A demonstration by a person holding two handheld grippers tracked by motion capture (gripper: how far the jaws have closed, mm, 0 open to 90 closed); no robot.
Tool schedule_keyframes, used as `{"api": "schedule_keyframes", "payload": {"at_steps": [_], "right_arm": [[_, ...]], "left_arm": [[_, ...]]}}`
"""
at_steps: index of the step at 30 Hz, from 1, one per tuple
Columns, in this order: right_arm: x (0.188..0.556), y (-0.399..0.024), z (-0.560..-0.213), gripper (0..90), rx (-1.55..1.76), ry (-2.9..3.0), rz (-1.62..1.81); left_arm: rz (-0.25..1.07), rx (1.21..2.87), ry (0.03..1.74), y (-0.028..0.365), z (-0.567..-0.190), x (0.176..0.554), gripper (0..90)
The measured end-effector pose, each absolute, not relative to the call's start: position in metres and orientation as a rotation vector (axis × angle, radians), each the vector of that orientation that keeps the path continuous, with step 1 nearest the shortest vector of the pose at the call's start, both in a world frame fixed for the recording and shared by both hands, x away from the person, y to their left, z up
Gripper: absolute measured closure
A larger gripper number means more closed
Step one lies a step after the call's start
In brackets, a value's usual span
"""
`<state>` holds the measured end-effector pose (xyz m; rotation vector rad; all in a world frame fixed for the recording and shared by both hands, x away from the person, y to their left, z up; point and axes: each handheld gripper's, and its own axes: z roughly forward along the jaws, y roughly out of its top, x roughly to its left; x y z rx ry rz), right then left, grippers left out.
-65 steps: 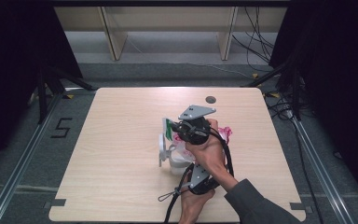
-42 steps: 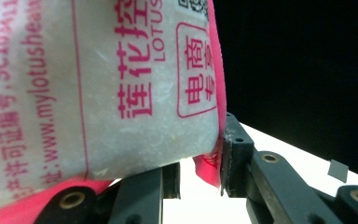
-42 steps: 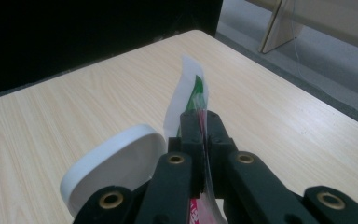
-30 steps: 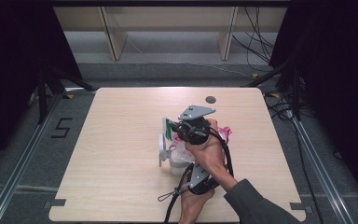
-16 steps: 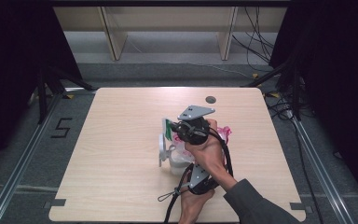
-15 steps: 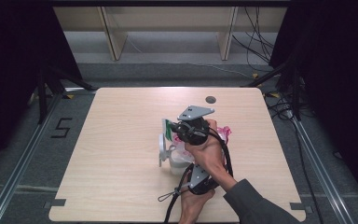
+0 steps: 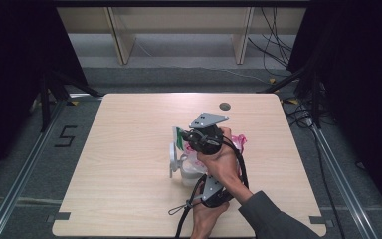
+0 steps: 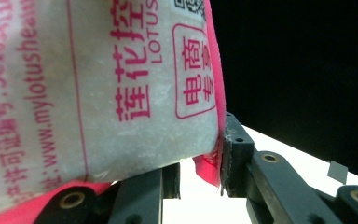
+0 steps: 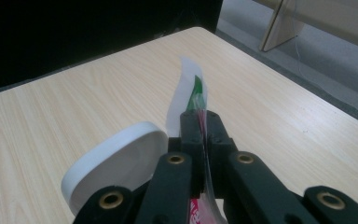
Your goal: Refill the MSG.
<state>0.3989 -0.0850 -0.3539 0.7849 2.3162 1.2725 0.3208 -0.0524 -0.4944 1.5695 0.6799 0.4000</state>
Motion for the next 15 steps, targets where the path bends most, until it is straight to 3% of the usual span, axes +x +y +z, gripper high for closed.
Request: {"api": "schedule_keyframes", "payload": {"at_steps": [15], "right_arm": [[0.3978,-0.0866,-0.354,89.7,0.792,2.331,1.261]], "left_arm": [[0.399,1.571,0.677,-0.053,-0.4946,0.3206,72.4]]}}
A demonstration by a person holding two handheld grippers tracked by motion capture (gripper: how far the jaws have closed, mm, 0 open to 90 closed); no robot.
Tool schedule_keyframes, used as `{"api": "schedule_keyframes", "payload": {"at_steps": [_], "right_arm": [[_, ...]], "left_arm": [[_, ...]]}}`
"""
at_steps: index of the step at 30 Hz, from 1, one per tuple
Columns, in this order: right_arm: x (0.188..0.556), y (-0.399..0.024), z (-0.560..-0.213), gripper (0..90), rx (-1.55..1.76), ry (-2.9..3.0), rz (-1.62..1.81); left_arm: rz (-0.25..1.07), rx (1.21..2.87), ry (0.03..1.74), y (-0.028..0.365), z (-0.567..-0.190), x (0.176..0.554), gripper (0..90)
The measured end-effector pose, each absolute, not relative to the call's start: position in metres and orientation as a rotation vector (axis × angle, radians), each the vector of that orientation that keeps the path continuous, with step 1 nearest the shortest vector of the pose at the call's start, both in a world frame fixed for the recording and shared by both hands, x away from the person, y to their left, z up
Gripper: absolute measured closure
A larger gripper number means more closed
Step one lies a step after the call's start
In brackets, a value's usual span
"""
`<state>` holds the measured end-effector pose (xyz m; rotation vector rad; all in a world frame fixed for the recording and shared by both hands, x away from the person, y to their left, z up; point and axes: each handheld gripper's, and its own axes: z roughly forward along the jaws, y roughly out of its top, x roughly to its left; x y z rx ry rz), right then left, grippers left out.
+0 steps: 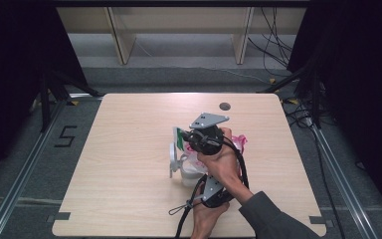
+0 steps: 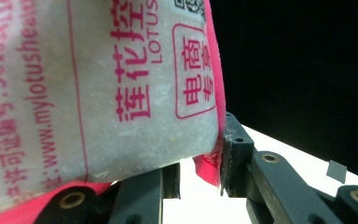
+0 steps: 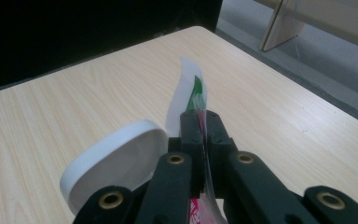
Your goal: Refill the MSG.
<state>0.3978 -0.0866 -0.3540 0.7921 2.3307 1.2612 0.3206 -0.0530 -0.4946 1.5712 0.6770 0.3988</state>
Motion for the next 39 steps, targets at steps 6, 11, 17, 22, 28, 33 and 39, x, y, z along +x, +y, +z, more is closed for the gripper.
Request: {"api": "schedule_keyframes", "payload": {"at_steps": [6,11,17,22,28,33,39], "right_arm": [[0.3958,-0.0866,-0.3511,89.8,0.819,2.326,1.292],[0.3976,-0.0882,-0.3546,89.7,0.782,2.323,1.267],[0.3967,-0.0895,-0.3522,89.7,0.798,2.337,1.269],[0.3981,-0.091,-0.3503,89.7,0.783,2.309,1.286],[0.3983,-0.0906,-0.3523,89.7,0.805,2.329,1.279],[0.3991,-0.0901,-0.3513,89.7,0.788,2.333,1.276],[0.3988,-0.09,-0.3511,89.7,0.798,2.324,1.286]], "left_arm": [[0.406,1.568,0.668,-0.053,-0.4932,0.3199,72.5],[0.401,1.577,0.673,-0.0555,-0.4945,0.3195,72.3],[0.403,1.577,0.664,-0.0548,-0.4934,0.3194,72.4],[0.404,1.578,0.659,-0.055,-0.4931,0.3193,72.5],[0.404,1.573,0.663,-0.055,-0.4935,0.3195,72.4],[0.398,1.577,0.662,-0.0543,-0.4933,0.3196,72.4],[0.4,1.578,0.66,-0.0541,-0.4931,0.3196,72.5]]}}
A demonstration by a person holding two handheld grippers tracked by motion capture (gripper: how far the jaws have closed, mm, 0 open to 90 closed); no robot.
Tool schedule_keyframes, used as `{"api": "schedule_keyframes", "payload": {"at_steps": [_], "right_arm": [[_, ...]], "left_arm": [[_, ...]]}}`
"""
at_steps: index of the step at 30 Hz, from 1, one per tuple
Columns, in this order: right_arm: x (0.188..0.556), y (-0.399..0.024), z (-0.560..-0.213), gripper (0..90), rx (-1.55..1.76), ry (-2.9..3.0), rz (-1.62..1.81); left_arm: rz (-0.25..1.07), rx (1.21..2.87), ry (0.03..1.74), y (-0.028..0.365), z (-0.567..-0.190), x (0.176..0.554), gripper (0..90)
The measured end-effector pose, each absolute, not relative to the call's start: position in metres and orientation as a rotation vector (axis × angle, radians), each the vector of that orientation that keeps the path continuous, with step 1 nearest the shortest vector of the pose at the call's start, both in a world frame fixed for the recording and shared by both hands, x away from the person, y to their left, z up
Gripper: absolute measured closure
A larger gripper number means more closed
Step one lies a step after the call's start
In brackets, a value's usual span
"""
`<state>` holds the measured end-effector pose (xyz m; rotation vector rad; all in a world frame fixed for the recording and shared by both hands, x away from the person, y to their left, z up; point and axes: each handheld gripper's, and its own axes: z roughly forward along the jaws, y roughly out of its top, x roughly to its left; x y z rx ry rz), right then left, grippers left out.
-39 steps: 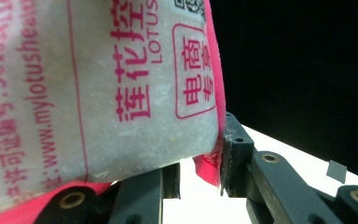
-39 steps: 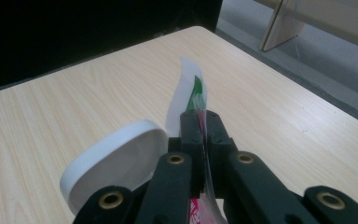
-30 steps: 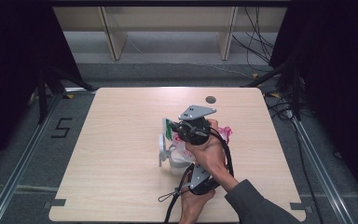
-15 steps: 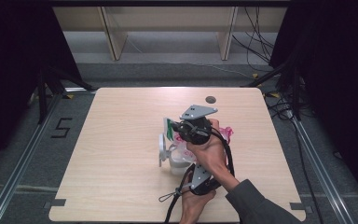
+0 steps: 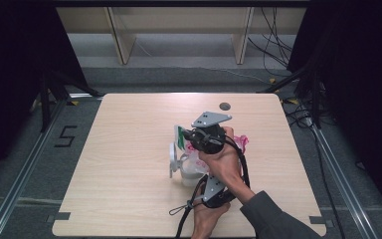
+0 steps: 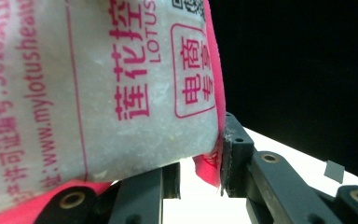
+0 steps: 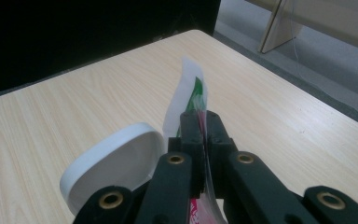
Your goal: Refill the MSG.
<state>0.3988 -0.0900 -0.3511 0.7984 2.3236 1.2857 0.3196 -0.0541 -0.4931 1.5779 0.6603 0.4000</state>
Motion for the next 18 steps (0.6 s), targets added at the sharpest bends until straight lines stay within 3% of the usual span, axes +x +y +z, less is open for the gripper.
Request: {"api": "schedule_keyframes", "payload": {"at_steps": [18], "right_arm": [[0.397,-0.103,-0.347,90.0,0.84,2.277,1.345]], "left_arm": [[0.404,1.636,0.709,-0.054,-0.499,0.323,72.7]]}}
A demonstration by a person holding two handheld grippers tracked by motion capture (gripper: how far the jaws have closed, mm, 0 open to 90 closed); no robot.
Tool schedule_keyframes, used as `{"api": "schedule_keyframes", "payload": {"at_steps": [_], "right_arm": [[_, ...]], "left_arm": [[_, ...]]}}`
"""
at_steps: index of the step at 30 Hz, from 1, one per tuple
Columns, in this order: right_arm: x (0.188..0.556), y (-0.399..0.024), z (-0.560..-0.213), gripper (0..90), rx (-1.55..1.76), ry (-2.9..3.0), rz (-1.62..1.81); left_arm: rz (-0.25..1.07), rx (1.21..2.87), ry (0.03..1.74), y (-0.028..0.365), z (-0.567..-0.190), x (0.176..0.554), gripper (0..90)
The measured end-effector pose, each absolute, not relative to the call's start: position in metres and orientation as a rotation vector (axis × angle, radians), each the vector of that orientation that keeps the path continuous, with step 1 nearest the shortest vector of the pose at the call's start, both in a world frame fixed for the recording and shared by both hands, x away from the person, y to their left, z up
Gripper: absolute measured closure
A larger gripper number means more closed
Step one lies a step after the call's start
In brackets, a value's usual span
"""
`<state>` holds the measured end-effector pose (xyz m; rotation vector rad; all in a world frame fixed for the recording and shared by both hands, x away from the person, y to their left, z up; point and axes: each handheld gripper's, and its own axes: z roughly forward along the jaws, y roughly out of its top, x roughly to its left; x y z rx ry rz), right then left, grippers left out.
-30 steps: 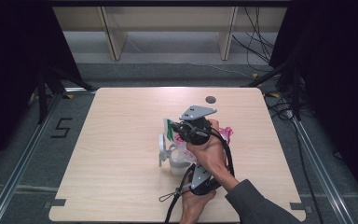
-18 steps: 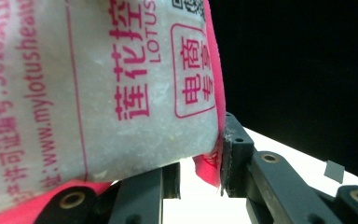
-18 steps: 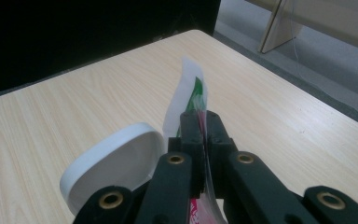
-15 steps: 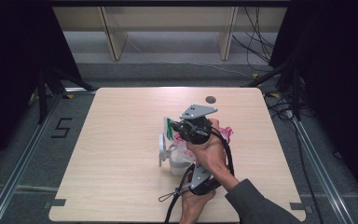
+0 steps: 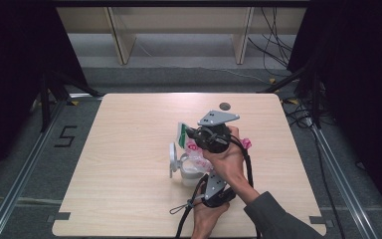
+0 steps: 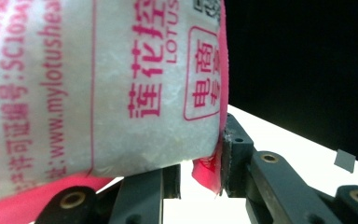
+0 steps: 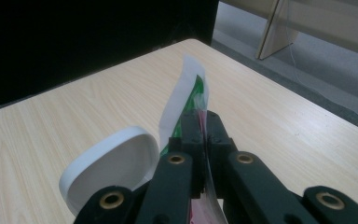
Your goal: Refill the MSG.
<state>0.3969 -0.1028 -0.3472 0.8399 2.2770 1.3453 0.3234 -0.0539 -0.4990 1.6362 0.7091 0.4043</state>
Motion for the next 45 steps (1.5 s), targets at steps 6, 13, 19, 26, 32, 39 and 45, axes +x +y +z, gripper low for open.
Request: {"api": "schedule_keyframes", "payload": {"at_steps": [6,13,19,26,32,39,45], "right_arm": [[0.397,-0.114,-0.345,90.0,0.832,2.266,1.386],[0.394,-0.127,-0.343,90.0,0.857,2.236,1.439],[0.392,-0.135,-0.343,90.0,0.863,2.22,1.477],[0.386,-0.149,-0.34,90.0,0.879,2.182,1.543],[0.383,-0.159,-0.34,90.0,0.868,2.158,1.577],[0.377,-0.175,-0.341,90.0,0.893,2.107,1.644],[0.371,-0.188,-0.345,90.0,0.899,2.068,1.7]], "left_arm": [[0.403,1.649,0.707,-0.056,-0.501,0.324,72.7],[0.398,1.638,0.732,-0.059,-0.505,0.326,72.4],[0.414,1.668,0.735,-0.058,-0.505,0.326,72.1],[0.422,1.703,0.735,-0.057,-0.506,0.326,71.7],[0.413,1.695,0.743,-0.058,-0.506,0.327,71.1],[0.41,1.69,0.748,-0.06,-0.508,0.327,71.1],[0.411,1.723,0.749,-0.061,-0.508,0.326,71.4]]}}
